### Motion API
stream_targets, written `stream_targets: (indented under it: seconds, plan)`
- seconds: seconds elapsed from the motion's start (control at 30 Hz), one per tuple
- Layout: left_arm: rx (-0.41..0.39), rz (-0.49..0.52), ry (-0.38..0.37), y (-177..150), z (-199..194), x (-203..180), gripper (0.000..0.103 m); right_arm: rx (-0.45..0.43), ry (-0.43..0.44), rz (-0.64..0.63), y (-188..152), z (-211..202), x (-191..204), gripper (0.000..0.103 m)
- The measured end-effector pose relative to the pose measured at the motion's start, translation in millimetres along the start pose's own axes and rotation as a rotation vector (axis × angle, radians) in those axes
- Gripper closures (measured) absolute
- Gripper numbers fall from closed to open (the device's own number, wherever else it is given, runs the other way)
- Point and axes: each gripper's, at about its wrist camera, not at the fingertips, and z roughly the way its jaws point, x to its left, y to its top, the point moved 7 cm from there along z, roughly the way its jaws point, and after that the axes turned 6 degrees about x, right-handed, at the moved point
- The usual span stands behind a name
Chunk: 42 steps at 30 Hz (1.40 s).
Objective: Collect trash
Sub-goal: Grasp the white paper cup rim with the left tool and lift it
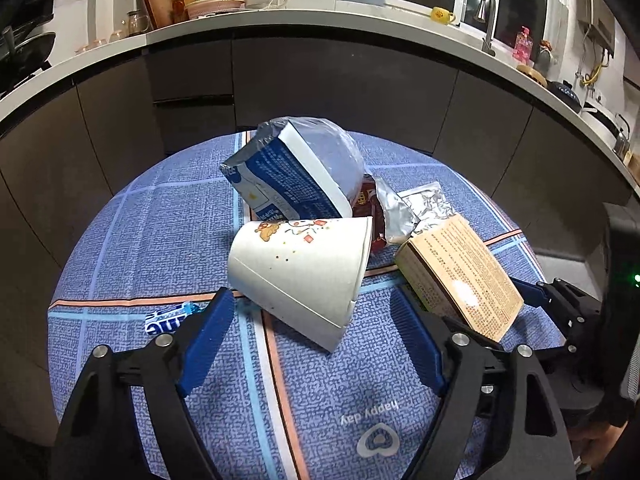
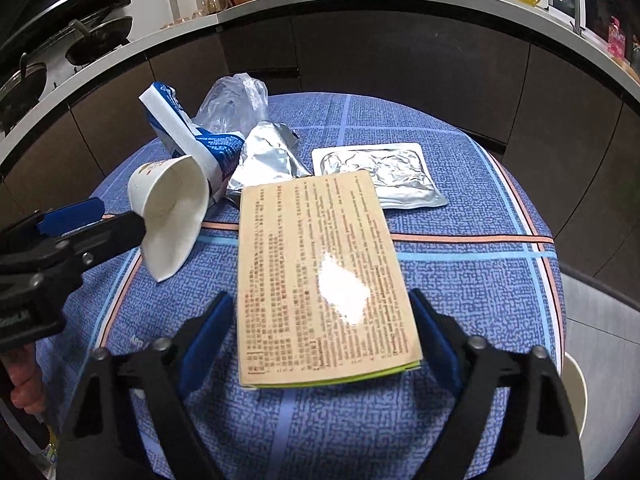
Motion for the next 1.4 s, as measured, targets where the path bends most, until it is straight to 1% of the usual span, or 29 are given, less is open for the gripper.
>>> stream_targets:
  seconds: [0.03, 0.27, 0.43, 0.73, 0.8, 1.03, 1.1, 1.23, 1.3, 1.4]
  plan:
    - [0.004, -0.001, 0.001, 1, 2, 0, 0.030, 0.000, -0.002, -0.001, -1, 0, 0, 0.026]
    - [0.017, -0.012, 0.011, 4, 10, 0, 0.035, -0.003, -0.015, -0.015, -9, -6, 3, 0.027]
    - [0.019, -0.005, 0.027, 7, 15, -2, 0.038, -0.001, -0.004, 0.000, -16, -11, 4, 0.027]
    - [0.053, -0.045, 0.022, 5, 24, 6, 0.056, -0.002, -0.001, 0.017, -21, -16, 4, 0.027]
    - [0.054, -0.053, 0.016, 3, 23, 10, 0.063, -0.003, 0.002, 0.022, -22, -17, 5, 0.027]
    - [0.051, -0.077, 0.007, -1, 14, 17, 0.079, -0.002, 0.015, 0.037, -26, -22, 5, 0.027]
    - [0.053, -0.081, 0.007, -2, 11, 18, 0.089, -0.003, 0.022, 0.044, -28, -24, 5, 0.027]
    - [0.060, -0.095, 0.009, -6, 6, 24, 0.095, -0.010, 0.032, 0.052, -33, -32, 7, 0.027]
    - [0.062, -0.108, 0.002, -10, 2, 27, 0.101, -0.020, 0.040, 0.055, -34, -39, 7, 0.027]
    - [0.059, -0.121, -0.015, -14, -6, 30, 0.101, -0.035, 0.047, 0.060, -37, -49, 7, 0.027]
